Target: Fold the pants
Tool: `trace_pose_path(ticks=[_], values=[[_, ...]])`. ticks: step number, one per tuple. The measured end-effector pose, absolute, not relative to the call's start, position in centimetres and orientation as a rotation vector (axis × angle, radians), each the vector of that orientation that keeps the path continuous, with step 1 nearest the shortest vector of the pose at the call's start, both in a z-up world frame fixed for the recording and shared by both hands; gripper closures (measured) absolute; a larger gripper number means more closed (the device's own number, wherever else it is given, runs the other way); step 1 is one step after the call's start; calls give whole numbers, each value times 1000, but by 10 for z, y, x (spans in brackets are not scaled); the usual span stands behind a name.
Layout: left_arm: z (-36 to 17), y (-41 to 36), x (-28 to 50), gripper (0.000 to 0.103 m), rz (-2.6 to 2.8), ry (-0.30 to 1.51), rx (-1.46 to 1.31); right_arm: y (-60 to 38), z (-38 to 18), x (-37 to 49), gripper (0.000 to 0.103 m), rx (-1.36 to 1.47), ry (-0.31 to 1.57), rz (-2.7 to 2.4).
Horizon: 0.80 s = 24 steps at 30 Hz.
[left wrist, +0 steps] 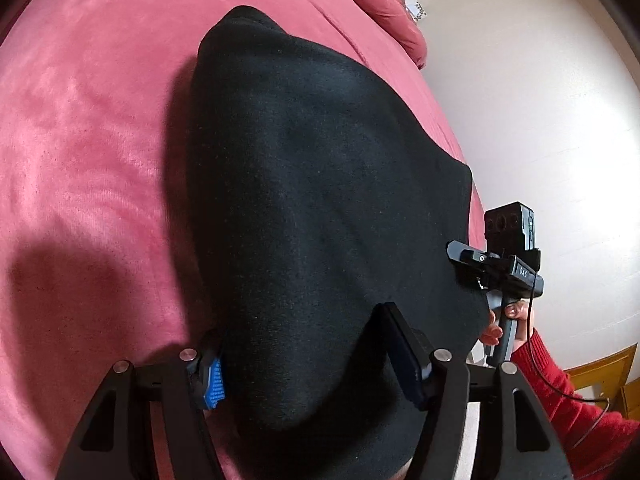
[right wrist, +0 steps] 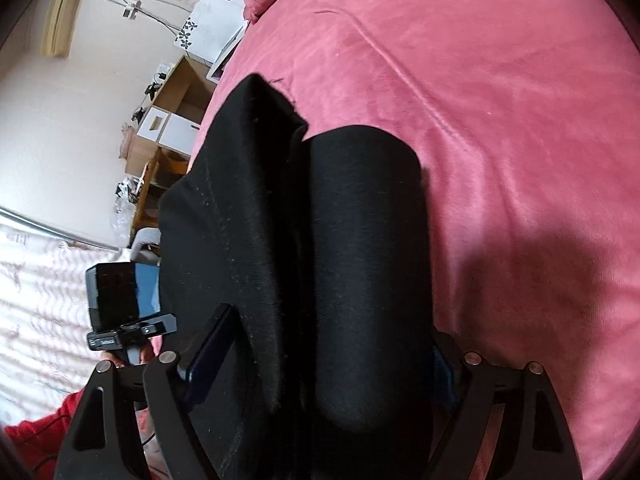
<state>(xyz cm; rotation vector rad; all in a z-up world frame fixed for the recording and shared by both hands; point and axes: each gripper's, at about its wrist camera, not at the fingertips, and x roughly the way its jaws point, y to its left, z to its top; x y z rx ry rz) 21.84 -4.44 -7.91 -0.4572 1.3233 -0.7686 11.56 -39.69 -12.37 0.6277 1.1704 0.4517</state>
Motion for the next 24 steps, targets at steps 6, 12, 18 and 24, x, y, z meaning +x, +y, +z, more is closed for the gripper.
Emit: trace_pose_path(ticks=[6, 12, 18, 24], values=[[-65, -53, 209, 51, -781, 1276, -416, -383, -118, 118, 26, 553, 1150, 447], [-58, -57, 209, 54, -775, 1267, -415, -380, -114, 120, 32, 545, 1156, 435], [-48, -51, 205, 62, -780, 1242, -397, -373, -105, 116, 39, 508, 1136, 412], [-40, -53, 200, 66, -791, 1208, -389, -362, -88, 112, 44, 416, 1109, 402]])
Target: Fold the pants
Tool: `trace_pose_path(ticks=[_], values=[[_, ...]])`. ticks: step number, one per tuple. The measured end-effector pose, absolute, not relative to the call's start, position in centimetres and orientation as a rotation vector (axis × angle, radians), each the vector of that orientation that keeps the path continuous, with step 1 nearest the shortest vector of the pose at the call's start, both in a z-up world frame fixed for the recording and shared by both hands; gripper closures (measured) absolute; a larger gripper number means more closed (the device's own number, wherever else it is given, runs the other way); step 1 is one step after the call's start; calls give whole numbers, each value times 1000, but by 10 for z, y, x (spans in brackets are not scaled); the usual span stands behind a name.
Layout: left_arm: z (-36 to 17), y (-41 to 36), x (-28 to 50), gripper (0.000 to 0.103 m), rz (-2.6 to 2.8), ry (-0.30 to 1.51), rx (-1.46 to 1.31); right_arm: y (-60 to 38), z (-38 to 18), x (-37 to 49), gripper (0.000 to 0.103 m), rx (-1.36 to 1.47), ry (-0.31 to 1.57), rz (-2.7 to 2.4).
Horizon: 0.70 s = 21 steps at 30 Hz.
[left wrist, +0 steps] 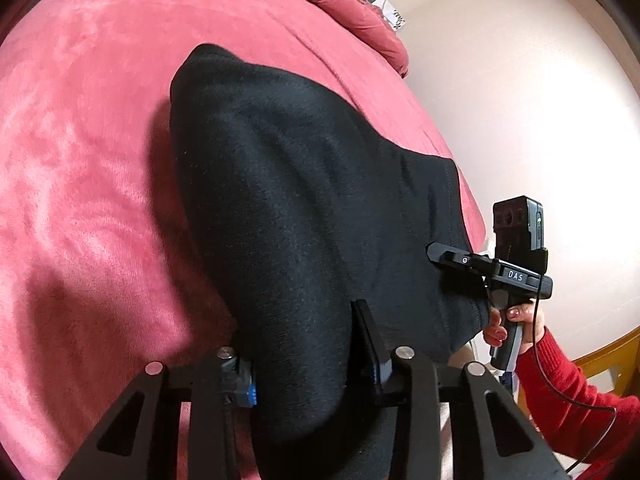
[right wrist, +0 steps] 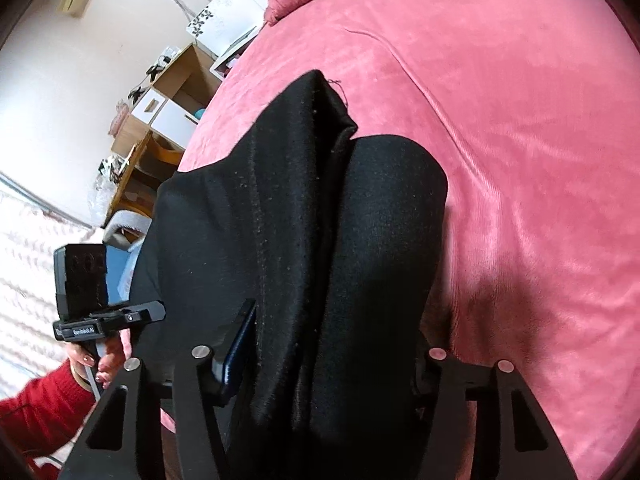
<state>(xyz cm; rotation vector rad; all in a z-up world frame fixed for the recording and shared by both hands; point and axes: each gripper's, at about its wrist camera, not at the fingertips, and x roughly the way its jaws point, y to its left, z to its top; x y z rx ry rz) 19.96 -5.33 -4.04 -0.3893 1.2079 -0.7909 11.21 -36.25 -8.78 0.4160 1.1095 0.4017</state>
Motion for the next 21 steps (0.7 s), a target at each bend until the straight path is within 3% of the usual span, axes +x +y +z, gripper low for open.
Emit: trace_pose_path(ticks=[21], values=[[-7, -59, 194, 72, -808, 1064, -358, -320, -29, 135, 51, 238, 963, 416]])
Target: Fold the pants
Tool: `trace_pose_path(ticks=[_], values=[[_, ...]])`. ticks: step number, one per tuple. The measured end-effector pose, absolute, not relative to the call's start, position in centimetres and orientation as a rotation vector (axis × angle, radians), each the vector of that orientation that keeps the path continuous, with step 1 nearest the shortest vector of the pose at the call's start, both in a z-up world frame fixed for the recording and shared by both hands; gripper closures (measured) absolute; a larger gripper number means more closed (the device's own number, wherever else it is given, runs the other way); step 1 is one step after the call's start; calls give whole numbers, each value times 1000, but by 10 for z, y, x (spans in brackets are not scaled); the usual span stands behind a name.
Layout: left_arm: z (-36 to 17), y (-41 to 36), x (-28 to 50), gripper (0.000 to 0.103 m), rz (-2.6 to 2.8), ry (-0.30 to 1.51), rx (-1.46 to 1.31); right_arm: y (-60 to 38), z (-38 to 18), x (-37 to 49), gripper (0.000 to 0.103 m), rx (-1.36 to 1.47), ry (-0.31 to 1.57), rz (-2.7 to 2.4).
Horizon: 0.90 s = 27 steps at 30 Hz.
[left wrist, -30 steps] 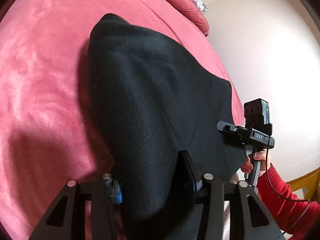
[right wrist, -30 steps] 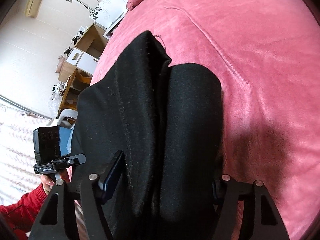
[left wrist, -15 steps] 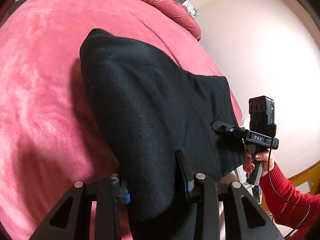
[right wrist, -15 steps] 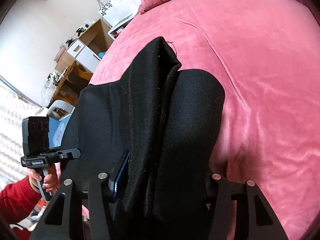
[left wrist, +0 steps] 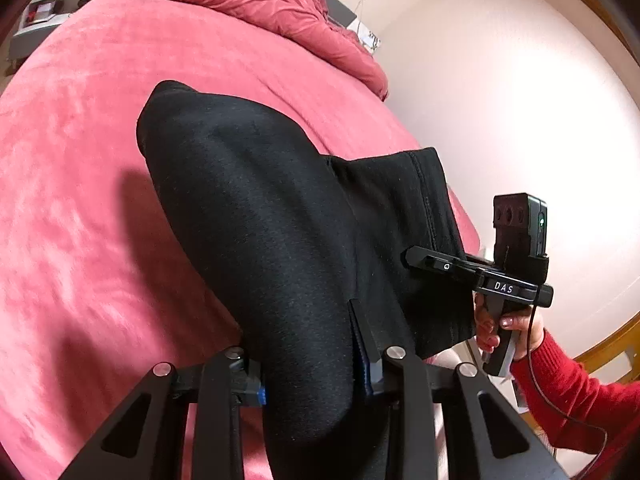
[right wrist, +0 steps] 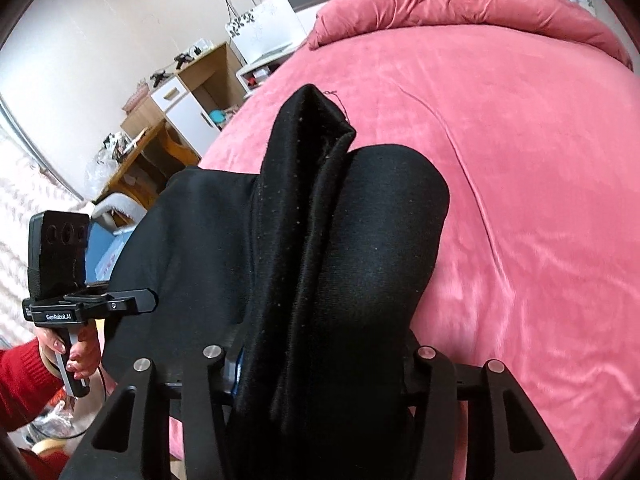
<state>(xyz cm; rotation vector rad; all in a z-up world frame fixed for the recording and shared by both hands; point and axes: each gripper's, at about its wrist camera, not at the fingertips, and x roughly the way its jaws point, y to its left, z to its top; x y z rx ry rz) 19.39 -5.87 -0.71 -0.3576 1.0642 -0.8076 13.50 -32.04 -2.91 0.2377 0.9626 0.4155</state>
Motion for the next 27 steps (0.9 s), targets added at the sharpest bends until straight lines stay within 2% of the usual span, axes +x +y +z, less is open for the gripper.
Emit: trace_pose_path(ticks=[12, 21, 23, 27], values=[[13, -24, 247, 72, -723, 966, -373, -308, 3, 204, 52, 343, 829, 406], [-14, -22, 291, 71, -651, 979, -319, -326, -31, 256, 52, 483, 844, 365], [-33, -18, 294, 69, -618, 1016, -318, -334, -50, 263, 52, 520, 874, 330], [-60, 1, 287, 56, -574, 1014, -365, -353, -80, 263, 49, 603, 900, 304]])
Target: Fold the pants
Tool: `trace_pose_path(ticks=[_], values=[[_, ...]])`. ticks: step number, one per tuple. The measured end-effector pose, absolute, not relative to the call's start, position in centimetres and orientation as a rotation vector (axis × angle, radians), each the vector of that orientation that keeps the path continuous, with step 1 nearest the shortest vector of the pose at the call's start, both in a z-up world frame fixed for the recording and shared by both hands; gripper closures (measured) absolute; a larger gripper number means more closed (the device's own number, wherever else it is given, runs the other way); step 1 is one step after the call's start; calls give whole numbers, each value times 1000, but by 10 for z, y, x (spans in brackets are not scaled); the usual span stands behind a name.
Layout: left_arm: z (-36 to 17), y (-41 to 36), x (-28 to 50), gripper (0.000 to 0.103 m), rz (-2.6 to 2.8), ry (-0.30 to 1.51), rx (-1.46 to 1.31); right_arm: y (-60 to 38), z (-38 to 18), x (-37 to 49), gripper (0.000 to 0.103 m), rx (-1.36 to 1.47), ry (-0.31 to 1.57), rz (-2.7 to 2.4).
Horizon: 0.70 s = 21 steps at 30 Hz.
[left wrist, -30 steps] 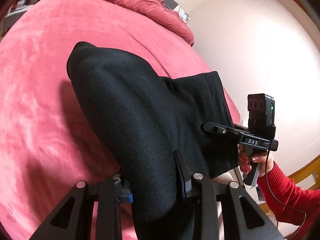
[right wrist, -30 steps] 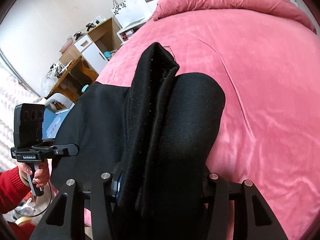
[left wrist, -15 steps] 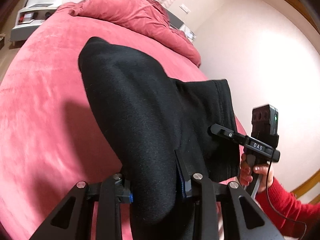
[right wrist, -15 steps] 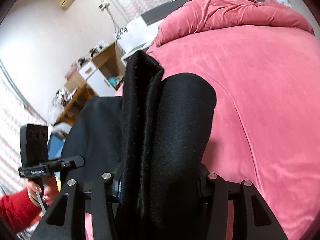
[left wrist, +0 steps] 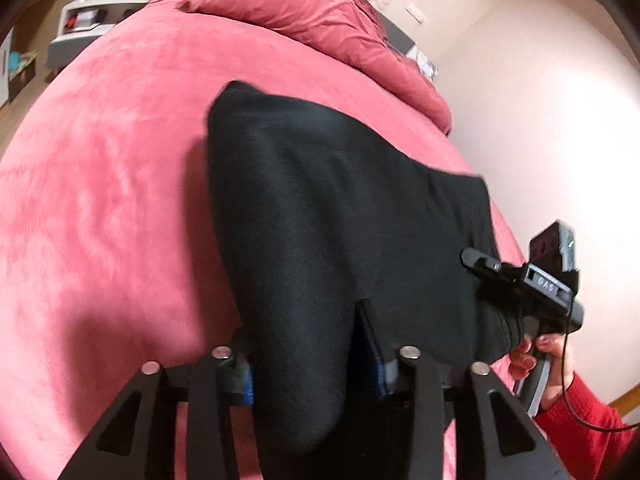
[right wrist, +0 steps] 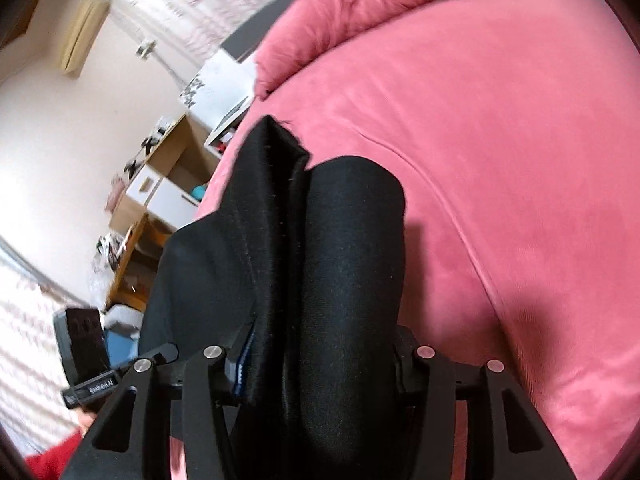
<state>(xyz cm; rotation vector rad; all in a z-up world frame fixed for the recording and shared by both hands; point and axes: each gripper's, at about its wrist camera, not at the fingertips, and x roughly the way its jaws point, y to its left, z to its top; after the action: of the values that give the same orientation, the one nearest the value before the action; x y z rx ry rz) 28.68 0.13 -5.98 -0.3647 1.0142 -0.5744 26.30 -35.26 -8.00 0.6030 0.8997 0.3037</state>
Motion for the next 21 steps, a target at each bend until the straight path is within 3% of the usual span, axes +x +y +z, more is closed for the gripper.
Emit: trace_pose_path(ticks=[3, 6, 12, 17, 21], values=[[-67, 12, 279, 50, -549, 992, -368, -351, -89, 266, 41, 546, 909, 296], [-71, 19, 262, 47, -518, 964, -361, -348, -89, 269, 40, 556, 913, 300], [-39, 24, 223, 49, -386, 875, -203, -366, -56, 238, 37, 544, 839, 101], [-14, 25, 181, 49, -349, 749, -154, -313, 7, 177, 57, 171, 626, 81], [-16, 4, 174, 49, -385, 774, -159, -274, 7, 170, 69, 88, 678, 187]])
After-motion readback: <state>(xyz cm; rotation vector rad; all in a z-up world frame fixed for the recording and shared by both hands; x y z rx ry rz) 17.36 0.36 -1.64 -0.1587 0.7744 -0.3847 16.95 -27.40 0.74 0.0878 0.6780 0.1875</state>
